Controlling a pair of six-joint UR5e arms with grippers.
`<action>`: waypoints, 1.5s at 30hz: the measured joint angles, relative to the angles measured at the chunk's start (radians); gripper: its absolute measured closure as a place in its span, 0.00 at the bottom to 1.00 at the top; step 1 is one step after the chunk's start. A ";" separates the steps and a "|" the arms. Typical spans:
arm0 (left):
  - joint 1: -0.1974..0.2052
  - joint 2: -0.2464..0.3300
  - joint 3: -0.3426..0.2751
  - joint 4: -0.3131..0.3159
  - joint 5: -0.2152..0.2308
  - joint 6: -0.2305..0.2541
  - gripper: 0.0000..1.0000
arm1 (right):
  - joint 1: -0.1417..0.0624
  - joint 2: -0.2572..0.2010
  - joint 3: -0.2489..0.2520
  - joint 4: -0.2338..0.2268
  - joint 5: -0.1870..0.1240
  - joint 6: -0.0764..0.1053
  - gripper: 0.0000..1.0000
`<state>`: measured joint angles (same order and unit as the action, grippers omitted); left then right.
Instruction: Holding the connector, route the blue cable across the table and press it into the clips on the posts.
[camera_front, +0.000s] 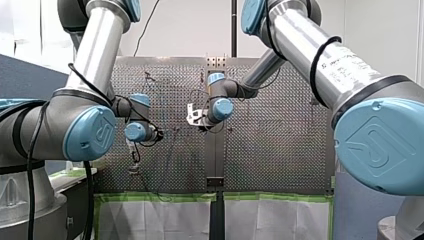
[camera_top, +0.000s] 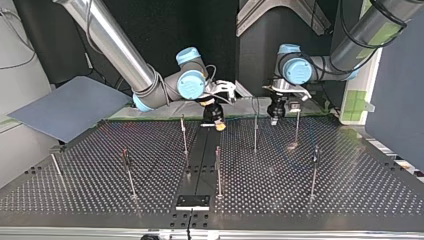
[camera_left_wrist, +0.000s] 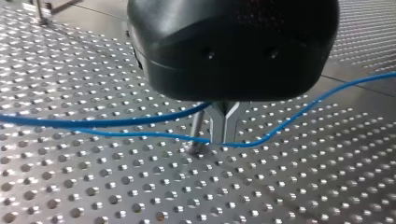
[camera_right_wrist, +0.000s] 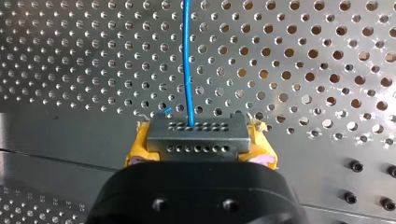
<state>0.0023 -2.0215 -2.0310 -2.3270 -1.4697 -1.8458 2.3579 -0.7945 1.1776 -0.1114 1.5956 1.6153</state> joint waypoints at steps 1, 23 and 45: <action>-0.001 0.000 0.000 -0.008 0.000 0.007 1.00 | 0.000 0.000 0.000 0.000 0.000 0.000 1.00; -0.017 0.036 -0.027 -0.113 -0.001 0.096 1.00 | 0.009 -0.001 -0.002 -0.001 -0.010 -0.019 1.00; -0.009 0.036 0.036 -0.011 0.001 -0.009 1.00 | -0.010 -0.001 -0.002 -0.001 -0.011 -0.007 1.00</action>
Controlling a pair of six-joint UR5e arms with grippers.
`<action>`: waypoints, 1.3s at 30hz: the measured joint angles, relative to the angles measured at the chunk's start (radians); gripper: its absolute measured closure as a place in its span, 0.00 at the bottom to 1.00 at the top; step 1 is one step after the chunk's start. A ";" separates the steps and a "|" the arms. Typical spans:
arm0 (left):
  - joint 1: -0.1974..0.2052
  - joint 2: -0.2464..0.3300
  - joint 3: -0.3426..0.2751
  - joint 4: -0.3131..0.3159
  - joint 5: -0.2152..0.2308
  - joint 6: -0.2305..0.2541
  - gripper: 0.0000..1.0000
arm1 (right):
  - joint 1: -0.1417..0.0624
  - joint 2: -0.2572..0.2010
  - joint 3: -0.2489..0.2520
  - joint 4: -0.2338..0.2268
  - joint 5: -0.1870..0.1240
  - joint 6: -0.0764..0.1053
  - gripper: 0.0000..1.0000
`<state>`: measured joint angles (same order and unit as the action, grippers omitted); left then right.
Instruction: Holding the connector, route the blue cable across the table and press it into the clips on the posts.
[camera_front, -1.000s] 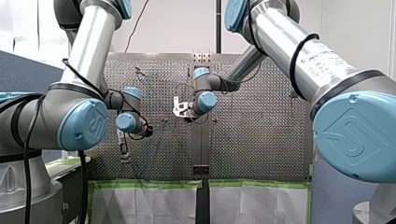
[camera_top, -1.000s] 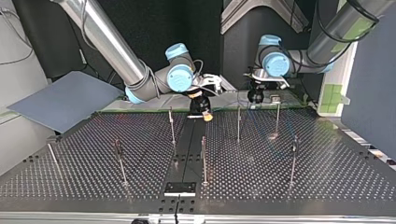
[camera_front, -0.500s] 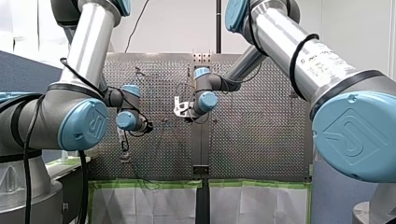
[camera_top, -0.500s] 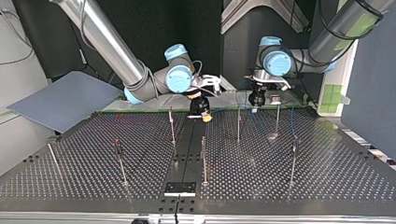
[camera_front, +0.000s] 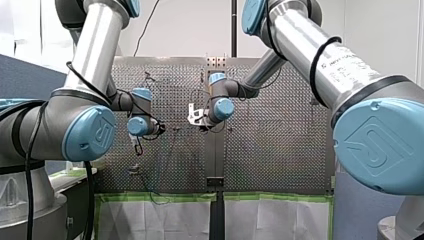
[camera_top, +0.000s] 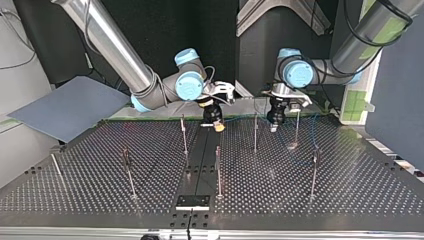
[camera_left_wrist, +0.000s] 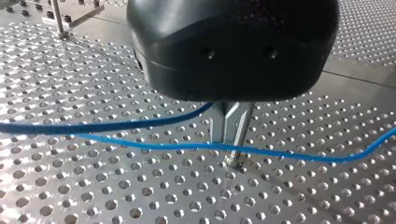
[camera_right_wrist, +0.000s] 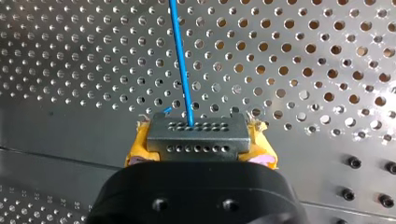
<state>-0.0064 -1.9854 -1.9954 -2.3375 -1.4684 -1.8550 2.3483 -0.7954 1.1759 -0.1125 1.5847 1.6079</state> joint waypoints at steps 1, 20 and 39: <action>0.002 -0.002 0.001 0.000 0.000 0.000 1.00 | -0.001 0.000 0.000 0.000 0.000 0.000 1.00; 0.017 -0.053 0.073 -0.023 0.037 -0.019 1.00 | -0.031 0.001 0.000 -0.001 0.000 0.012 1.00; 0.021 -0.052 0.080 -0.092 -0.026 0.032 0.27 | -0.043 0.000 0.000 -0.002 -0.001 0.009 1.00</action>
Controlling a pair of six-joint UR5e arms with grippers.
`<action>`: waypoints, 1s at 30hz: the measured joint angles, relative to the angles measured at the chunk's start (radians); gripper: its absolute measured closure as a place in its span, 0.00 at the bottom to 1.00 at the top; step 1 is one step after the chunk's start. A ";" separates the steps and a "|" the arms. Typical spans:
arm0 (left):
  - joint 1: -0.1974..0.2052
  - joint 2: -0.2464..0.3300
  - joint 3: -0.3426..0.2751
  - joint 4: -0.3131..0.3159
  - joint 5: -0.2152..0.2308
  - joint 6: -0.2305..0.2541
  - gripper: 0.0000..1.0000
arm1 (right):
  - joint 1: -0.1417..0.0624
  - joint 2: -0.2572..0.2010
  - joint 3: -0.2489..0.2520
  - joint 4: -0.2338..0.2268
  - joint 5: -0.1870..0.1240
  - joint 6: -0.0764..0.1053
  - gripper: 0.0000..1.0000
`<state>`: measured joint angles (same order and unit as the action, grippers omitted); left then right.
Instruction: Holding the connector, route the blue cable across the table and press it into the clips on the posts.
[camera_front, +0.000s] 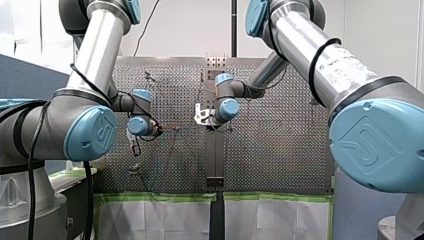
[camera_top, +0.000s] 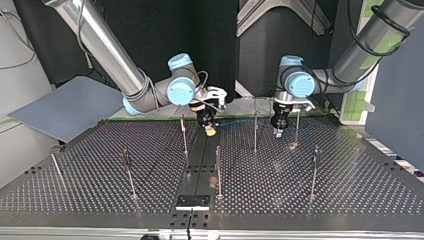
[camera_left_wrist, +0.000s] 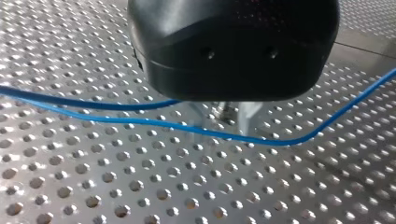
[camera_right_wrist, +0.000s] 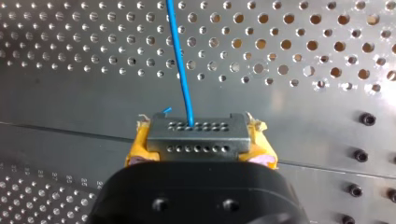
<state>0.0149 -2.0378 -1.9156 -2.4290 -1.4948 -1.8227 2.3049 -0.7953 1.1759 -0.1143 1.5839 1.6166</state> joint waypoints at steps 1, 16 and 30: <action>0.000 0.000 0.000 -0.009 -0.002 0.009 0.24 | 0.000 0.000 0.000 0.000 -0.001 0.000 1.00; -0.012 0.075 -0.079 -0.122 -0.011 0.105 0.00 | 0.000 0.000 0.000 0.005 -0.002 -0.001 1.00; -0.050 0.221 -0.224 0.013 -0.039 0.027 0.00 | 0.004 0.000 0.000 0.007 -0.004 0.000 1.00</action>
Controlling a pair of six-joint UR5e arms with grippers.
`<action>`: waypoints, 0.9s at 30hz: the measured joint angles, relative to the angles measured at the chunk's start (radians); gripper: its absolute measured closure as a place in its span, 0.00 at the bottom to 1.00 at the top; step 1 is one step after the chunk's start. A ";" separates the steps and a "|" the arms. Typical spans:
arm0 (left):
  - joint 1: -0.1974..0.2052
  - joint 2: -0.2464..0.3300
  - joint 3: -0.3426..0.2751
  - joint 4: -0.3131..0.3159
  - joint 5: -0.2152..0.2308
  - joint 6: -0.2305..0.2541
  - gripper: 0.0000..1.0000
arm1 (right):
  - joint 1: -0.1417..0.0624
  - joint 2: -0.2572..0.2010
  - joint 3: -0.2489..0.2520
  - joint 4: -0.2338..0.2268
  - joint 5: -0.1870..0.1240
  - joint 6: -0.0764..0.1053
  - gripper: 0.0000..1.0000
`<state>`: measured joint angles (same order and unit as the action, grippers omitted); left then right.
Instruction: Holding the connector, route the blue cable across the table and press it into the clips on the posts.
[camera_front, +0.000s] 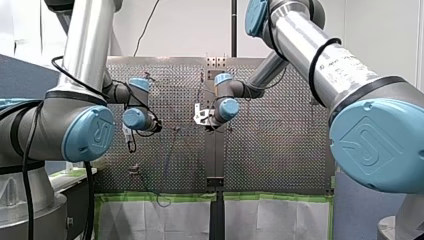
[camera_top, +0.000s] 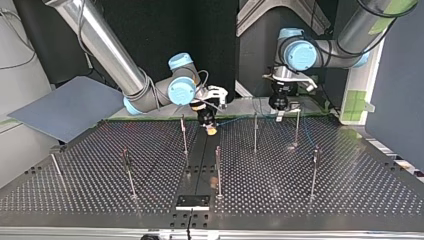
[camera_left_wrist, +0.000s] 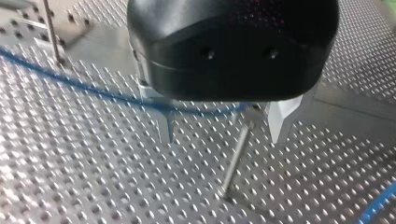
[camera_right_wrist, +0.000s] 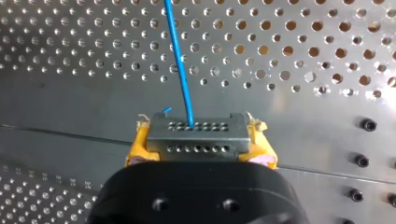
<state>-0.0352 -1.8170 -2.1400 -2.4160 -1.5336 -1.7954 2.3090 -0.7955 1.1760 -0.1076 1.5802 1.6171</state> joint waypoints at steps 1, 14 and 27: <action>-0.003 0.010 -0.010 0.009 0.001 -0.001 0.00 | 0.000 0.000 0.000 0.000 0.000 0.000 1.00; -0.035 0.040 -0.070 0.055 0.026 -0.019 0.00 | -0.001 0.000 0.000 -0.002 0.001 0.000 1.00; -0.093 0.034 -0.061 0.096 0.046 -0.072 0.00 | -0.004 -0.002 -0.016 -0.001 -0.006 -0.003 1.00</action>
<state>-0.1278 -1.7826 -2.2011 -2.3202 -1.4875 -1.8673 2.3052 -0.7977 1.1603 -0.1087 1.5744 1.6140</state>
